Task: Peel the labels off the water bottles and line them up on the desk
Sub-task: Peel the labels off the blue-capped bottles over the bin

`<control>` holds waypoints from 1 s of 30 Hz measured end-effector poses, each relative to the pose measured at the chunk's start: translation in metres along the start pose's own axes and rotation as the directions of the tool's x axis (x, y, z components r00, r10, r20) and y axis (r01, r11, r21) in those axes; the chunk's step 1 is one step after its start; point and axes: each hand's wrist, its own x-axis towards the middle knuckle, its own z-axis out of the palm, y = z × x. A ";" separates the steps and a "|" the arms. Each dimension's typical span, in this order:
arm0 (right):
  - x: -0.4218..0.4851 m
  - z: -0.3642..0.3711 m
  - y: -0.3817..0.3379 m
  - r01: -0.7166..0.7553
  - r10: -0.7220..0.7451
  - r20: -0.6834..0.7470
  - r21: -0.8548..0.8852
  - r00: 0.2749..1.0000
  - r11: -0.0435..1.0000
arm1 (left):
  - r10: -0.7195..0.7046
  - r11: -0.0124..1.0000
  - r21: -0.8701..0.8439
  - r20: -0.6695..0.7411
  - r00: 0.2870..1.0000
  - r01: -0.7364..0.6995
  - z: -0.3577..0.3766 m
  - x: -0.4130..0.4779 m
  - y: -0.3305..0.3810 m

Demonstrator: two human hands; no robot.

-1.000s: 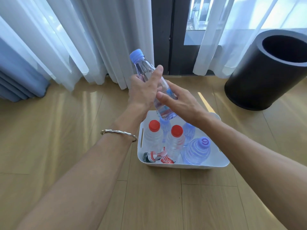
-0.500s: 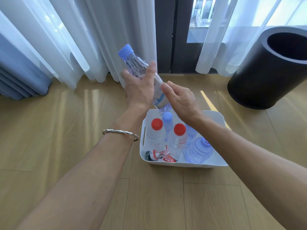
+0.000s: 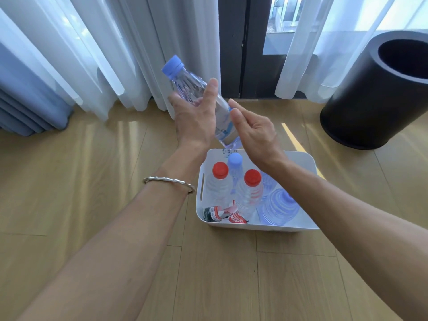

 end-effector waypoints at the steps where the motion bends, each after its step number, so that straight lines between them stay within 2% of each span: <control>1: 0.000 -0.001 -0.001 0.022 -0.024 -0.043 -0.047 0.999 0.999 | -0.002 1.000 -0.001 -0.011 1.000 0.002 0.001 0.000 0.000; 5: 0.002 -0.003 -0.001 0.154 -0.195 -0.109 -0.304 0.975 0.940 | -0.035 0.999 -0.013 -0.044 0.998 0.035 0.003 -0.001 -0.001; 8: 0.009 -0.010 0.001 0.078 -0.137 -0.184 -0.296 0.973 0.952 | -0.028 0.999 -0.027 -0.001 1.000 0.028 0.004 -0.003 -0.001; 10: 0.015 -0.017 0.003 -0.002 -0.036 -0.184 -0.204 0.982 0.979 | -0.012 1.000 -0.019 0.021 1.000 0.012 0.005 -0.005 -0.001; 12: 0.016 -0.022 0.003 -0.065 0.054 -0.133 -0.081 0.990 0.995 | -0.007 1.000 -0.011 0.030 1.000 0.008 0.005 -0.005 -0.001; 15: 0.011 -0.028 -0.001 -0.103 0.105 -0.044 0.053 0.993 0.993 | -0.049 0.998 -0.029 0.028 0.998 0.050 0.003 -0.004 0.000; 17: 0.009 -0.028 -0.001 -0.162 0.153 0.075 0.146 0.985 0.976 | -0.069 0.997 -0.037 0.012 0.998 0.069 0.001 -0.001 0.001; 19: 0.008 -0.026 0.000 -0.281 0.229 0.244 0.203 0.942 0.938 | -0.070 0.996 -0.054 0.008 0.997 0.071 0.000 0.000 0.002; 21: 0.007 -0.022 0.004 -0.358 0.274 0.368 0.184 0.889 0.915 | -0.068 0.995 -0.075 0.002 0.998 0.067 0.000 0.000 0.002; 24: 0.004 -0.017 0.005 -0.369 0.271 0.462 0.134 0.844 0.920 | -0.068 0.994 -0.083 -0.001 0.998 0.067 -0.001 -0.002 0.002; 27: 0.002 -0.016 0.001 -0.296 0.250 0.462 0.027 0.851 0.955 | -0.078 0.994 -0.078 -0.007 0.997 0.078 -0.003 -0.001 0.000; 30: -0.004 -0.015 -0.002 -0.150 0.151 0.421 -0.035 0.895 0.988 | -0.074 0.995 -0.069 -0.010 0.997 0.073 -0.004 -0.002 0.001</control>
